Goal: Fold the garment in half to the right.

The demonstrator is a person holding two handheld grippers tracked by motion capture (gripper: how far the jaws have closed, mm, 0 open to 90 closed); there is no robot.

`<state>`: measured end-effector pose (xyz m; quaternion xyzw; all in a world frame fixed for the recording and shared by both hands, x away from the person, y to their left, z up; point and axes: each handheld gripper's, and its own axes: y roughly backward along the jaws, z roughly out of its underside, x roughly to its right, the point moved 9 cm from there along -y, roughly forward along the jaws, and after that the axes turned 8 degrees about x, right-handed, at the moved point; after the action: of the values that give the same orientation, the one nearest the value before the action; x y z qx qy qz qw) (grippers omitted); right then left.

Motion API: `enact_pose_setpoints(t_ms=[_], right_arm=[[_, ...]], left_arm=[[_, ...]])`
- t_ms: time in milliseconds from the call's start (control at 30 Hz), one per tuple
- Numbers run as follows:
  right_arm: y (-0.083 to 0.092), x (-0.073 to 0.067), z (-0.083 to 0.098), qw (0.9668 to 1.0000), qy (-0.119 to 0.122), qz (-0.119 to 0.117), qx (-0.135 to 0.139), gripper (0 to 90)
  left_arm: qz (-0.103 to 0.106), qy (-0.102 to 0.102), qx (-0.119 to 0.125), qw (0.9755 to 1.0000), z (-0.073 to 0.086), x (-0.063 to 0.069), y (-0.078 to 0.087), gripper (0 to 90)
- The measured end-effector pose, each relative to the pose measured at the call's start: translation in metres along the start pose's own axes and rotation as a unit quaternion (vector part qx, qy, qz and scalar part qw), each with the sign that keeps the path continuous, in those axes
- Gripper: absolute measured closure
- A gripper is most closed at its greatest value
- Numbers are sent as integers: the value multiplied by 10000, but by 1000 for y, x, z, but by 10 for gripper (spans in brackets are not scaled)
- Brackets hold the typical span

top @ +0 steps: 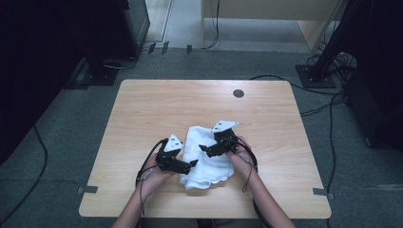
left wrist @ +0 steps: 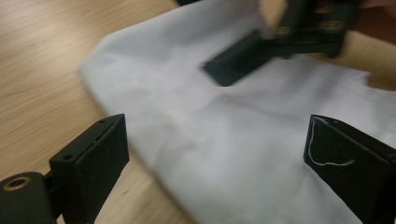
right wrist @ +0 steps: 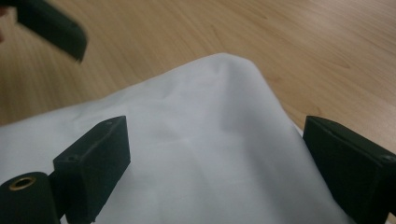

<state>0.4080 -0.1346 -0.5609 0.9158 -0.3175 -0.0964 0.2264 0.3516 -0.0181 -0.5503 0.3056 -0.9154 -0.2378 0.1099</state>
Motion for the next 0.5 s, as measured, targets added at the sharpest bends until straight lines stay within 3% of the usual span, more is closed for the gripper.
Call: enact_pose_setpoints(t_ms=[67,167,333,500], right_arm=[[5,-4,6,9999,101,-24,-64,89],[7,-7,14,9996,218,6,-153,89],[1,2,25,9977,508,224,-387,89],[-6,12,27,9991,198,118,-350,55]], left_arm=[[-78,-26,-140,9999,6,-4,-2,68],[-20,-106,-284,9995,14,-1,-9,67],[57,-238,-436,9987,21,7,-15,68],[51,-327,-502,9982,22,8,-15,68]])
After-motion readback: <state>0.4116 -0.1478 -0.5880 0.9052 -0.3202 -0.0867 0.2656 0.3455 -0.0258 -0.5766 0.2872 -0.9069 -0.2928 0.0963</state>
